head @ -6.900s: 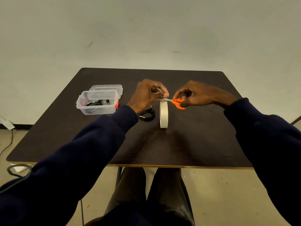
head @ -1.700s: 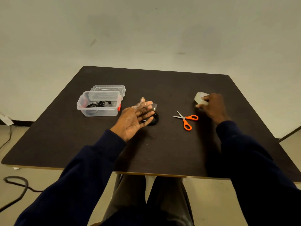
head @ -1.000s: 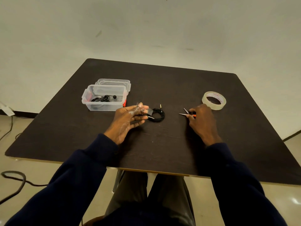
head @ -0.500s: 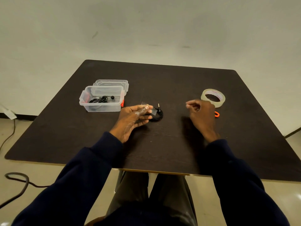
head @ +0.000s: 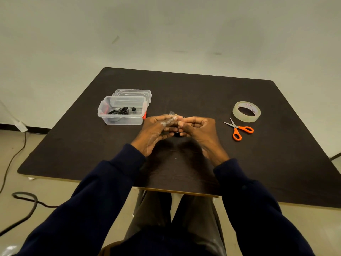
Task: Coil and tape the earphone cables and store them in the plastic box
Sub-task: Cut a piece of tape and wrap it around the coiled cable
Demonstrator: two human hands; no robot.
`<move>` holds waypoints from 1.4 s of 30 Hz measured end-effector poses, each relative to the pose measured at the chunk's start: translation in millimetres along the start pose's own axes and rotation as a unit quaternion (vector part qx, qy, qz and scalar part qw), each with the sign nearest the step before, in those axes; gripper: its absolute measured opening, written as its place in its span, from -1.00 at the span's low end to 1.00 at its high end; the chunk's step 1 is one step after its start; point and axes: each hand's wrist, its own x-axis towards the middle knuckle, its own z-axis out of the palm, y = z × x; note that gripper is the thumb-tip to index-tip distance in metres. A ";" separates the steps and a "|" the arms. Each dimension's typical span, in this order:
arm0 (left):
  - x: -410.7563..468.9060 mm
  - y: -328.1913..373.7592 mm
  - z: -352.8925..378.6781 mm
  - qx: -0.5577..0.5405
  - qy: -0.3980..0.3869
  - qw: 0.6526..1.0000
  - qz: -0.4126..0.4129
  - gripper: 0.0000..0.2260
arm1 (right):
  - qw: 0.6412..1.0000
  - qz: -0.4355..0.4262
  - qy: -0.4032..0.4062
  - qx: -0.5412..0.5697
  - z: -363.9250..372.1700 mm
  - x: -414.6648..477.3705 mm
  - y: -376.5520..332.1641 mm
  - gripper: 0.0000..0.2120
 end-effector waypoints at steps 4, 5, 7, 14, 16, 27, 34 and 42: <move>0.8 -3.0 -4.7 0.015 0.003 1.000 0.014 -0.79 | 1.000 0.012 0.012 -0.007 -5.8 0.8 -1.0 -0.92; 2.6 -4.6 -7.0 0.019 0.014 0.999 0.025 -0.78 | 1.000 0.015 0.019 -0.015 -8.8 1.6 -2.2 -0.94; 7.5 -8.6 -13.0 0.067 0.058 0.993 0.079 -0.77 | 0.998 0.025 0.039 -0.040 -16.9 3.9 -5.5 -0.97; 19.7 -37.1 -18.3 0.426 0.064 0.866 0.255 -0.71 | 0.990 0.073 0.091 -0.079 -38.1 7.8 -2.1 -0.91; 22.5 -41.0 -14.7 0.473 0.068 0.834 0.275 -0.70 | 0.988 0.083 0.101 -0.081 -39.8 6.9 -1.9 -0.94; 32.5 -44.7 2.9 0.560 0.060 0.765 0.311 -0.84 | 0.982 0.092 0.130 -0.100 -35.4 5.5 4.1 -0.88; 33.6 -52.5 1.8 0.593 0.064 0.724 0.347 -0.90 | 0.979 0.118 0.161 -0.044 -26.6 3.7 8.9 -0.85; 38.9 -46.9 -2.9 0.503 0.069 0.810 0.291 -0.86 | 0.971 0.156 0.177 0.043 -11.5 -0.1 2.6 -0.92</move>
